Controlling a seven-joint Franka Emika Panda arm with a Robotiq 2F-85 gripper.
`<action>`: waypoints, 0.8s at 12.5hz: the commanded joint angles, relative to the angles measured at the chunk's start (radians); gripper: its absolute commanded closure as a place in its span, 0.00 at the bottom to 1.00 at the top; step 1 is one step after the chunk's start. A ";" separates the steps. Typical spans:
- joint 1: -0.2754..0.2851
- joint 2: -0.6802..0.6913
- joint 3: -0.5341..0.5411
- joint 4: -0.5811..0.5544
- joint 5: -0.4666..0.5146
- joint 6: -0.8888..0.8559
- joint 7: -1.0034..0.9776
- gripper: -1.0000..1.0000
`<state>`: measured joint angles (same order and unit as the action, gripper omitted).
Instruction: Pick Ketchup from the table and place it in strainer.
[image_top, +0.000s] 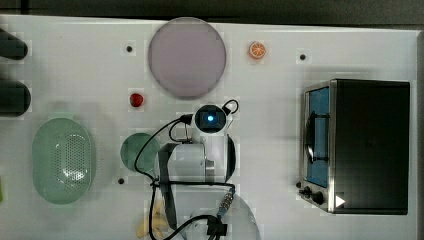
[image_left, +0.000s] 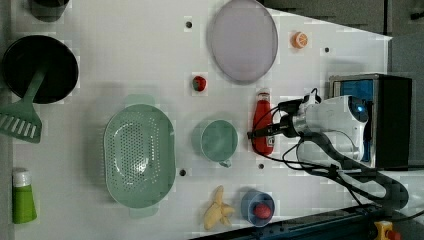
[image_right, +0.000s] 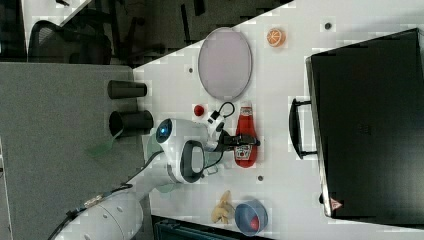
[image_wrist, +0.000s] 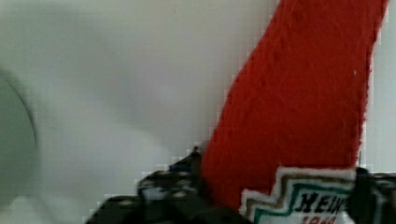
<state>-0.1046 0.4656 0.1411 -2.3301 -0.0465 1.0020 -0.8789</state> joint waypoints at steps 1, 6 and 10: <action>-0.008 -0.054 0.004 0.031 0.003 -0.006 -0.045 0.37; -0.003 -0.300 0.036 0.054 0.004 -0.237 -0.030 0.37; 0.015 -0.515 0.104 0.137 0.007 -0.456 0.049 0.37</action>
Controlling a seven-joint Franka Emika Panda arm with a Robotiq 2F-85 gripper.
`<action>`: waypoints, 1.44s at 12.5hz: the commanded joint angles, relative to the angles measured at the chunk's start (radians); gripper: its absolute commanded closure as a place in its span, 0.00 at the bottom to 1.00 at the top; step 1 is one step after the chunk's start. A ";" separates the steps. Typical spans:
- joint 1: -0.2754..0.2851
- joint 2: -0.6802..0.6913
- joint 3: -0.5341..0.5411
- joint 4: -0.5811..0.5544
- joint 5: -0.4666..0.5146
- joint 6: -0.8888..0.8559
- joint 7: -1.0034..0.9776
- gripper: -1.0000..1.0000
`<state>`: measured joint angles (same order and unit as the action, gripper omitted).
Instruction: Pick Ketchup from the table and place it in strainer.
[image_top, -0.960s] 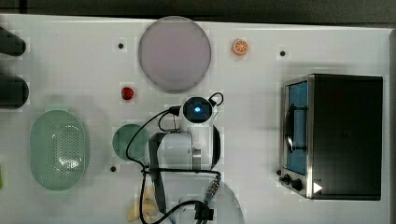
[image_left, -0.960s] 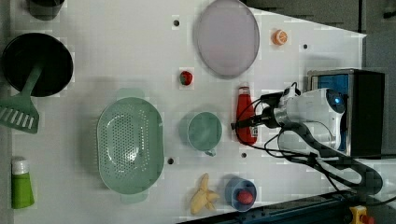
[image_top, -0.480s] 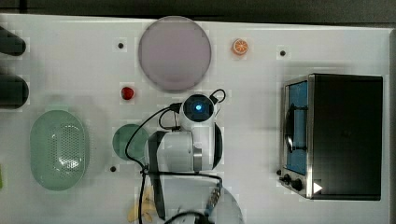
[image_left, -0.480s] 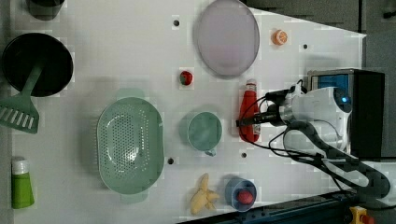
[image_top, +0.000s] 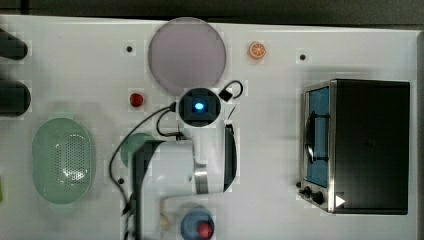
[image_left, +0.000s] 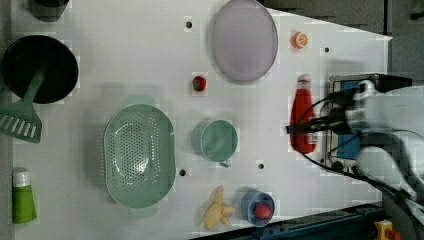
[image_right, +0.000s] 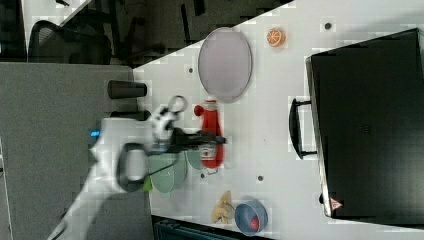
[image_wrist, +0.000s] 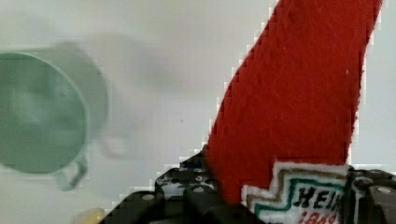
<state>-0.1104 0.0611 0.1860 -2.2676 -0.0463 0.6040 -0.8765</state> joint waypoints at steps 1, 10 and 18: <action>0.030 -0.138 0.084 0.090 0.007 -0.102 0.096 0.37; 0.110 0.022 0.439 0.144 0.104 0.083 0.666 0.37; 0.199 0.330 0.507 0.139 -0.006 0.386 0.796 0.37</action>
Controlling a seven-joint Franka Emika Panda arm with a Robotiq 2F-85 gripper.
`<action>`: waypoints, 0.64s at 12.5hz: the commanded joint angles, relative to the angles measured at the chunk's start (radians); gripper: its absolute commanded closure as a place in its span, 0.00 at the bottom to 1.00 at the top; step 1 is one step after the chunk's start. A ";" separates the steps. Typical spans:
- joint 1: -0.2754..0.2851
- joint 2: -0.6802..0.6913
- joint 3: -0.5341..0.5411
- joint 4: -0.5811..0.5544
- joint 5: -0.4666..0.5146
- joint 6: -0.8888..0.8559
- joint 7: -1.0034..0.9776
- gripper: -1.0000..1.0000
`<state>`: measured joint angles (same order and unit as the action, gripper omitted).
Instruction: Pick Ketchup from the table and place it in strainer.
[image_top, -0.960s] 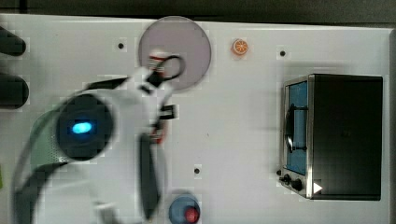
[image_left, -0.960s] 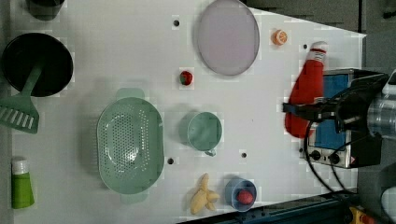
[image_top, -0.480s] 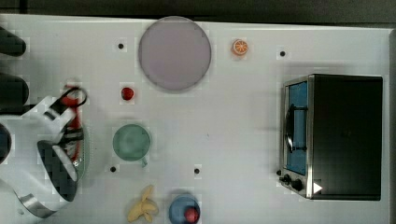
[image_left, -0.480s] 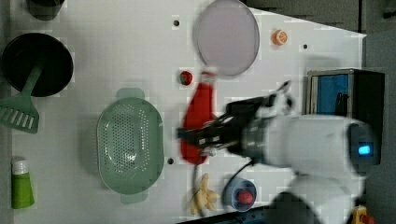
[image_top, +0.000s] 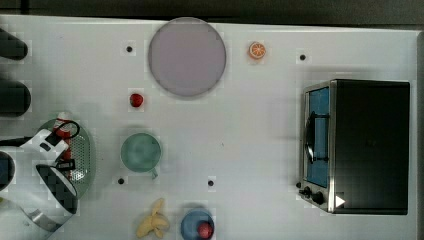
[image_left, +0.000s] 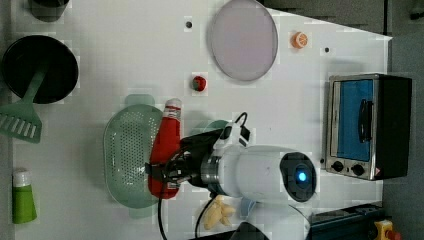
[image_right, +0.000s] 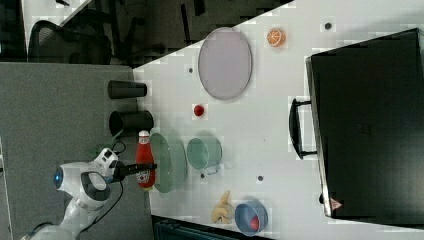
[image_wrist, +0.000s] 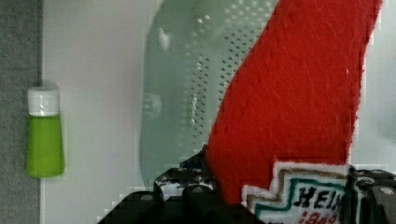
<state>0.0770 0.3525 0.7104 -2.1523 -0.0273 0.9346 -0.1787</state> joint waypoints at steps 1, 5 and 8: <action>0.018 0.068 -0.018 0.022 -0.028 0.071 0.147 0.37; 0.026 0.101 -0.029 0.014 -0.105 0.070 0.213 0.12; 0.017 0.073 -0.032 0.017 -0.105 0.109 0.240 0.00</action>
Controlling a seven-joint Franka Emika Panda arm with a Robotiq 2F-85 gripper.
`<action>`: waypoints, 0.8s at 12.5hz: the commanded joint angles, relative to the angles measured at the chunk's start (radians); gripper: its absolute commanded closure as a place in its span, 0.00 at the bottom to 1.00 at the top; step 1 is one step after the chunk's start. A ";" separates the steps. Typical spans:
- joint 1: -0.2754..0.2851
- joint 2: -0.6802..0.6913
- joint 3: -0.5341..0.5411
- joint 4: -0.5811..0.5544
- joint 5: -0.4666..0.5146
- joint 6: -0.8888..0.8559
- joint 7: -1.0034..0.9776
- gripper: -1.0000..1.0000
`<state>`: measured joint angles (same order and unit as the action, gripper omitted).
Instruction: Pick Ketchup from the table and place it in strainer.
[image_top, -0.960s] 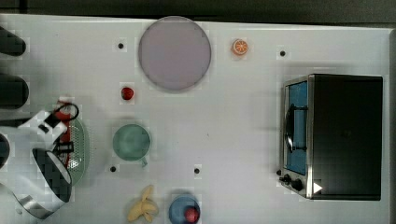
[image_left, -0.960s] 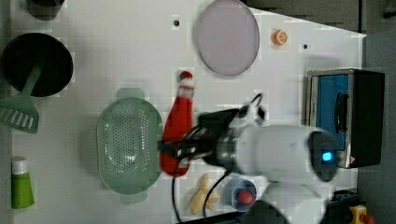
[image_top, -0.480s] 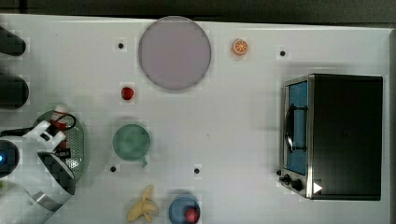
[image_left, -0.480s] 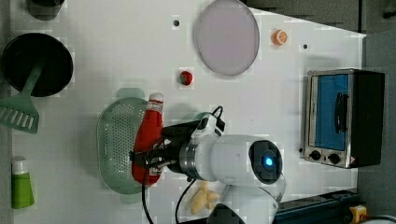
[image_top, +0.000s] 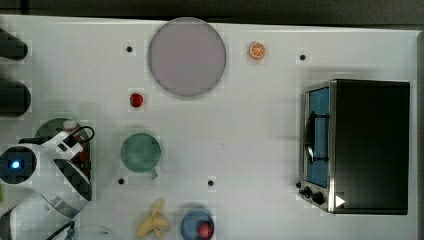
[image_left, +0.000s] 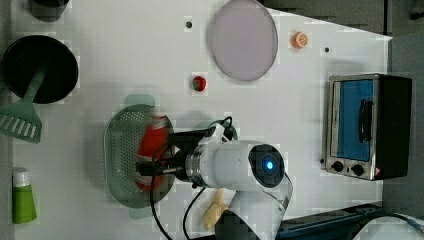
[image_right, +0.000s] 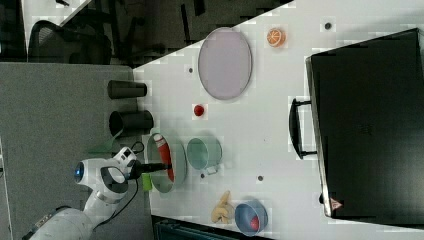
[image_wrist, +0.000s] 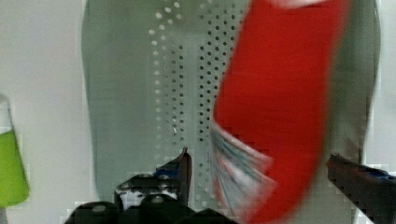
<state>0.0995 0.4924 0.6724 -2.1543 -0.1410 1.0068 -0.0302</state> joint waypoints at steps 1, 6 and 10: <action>-0.015 -0.096 0.006 0.019 0.010 0.025 0.125 0.00; -0.130 -0.334 0.003 0.066 0.042 -0.263 0.141 0.00; -0.238 -0.493 -0.069 0.138 0.150 -0.569 0.132 0.00</action>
<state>-0.0763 0.0147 0.6299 -2.0312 -0.0169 0.4680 0.0574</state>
